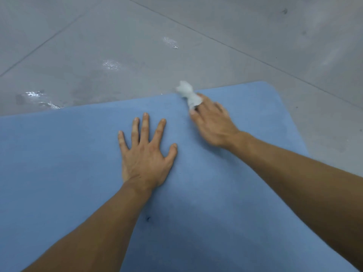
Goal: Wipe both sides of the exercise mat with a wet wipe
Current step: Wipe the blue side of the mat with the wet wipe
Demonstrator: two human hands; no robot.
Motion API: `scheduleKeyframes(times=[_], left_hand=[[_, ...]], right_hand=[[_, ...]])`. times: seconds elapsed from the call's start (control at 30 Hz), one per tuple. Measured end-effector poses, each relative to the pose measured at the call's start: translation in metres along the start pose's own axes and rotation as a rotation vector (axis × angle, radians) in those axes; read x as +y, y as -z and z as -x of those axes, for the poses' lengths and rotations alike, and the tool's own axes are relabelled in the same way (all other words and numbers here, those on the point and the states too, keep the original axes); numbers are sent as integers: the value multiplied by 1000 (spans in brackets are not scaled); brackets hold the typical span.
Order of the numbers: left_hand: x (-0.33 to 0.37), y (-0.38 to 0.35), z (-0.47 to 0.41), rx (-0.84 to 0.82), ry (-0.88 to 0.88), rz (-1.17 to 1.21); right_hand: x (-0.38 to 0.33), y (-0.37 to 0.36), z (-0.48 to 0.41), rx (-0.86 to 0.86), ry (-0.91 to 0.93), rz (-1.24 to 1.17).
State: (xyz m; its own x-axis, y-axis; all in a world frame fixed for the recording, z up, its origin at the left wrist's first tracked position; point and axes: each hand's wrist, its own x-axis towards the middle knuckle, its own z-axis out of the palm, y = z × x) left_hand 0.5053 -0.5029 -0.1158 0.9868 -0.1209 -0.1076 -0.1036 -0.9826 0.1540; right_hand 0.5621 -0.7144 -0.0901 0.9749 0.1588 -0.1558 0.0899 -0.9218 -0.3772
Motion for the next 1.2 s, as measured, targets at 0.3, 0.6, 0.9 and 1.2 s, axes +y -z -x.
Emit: scheduleKeyframes(times=[0.3, 0.6, 0.9, 1.2], left_hand=[[1, 1, 0, -4, 1, 2], [1, 1, -1, -2, 0, 2], [0, 2, -1, -18, 0, -4], [1, 3, -1, -25, 1, -8]], right_hand=[[145, 52, 38, 167, -668, 29], [-9, -10, 31, -32, 21, -76], [33, 0, 40, 60, -84, 75], [137, 36, 62, 273, -624, 4]])
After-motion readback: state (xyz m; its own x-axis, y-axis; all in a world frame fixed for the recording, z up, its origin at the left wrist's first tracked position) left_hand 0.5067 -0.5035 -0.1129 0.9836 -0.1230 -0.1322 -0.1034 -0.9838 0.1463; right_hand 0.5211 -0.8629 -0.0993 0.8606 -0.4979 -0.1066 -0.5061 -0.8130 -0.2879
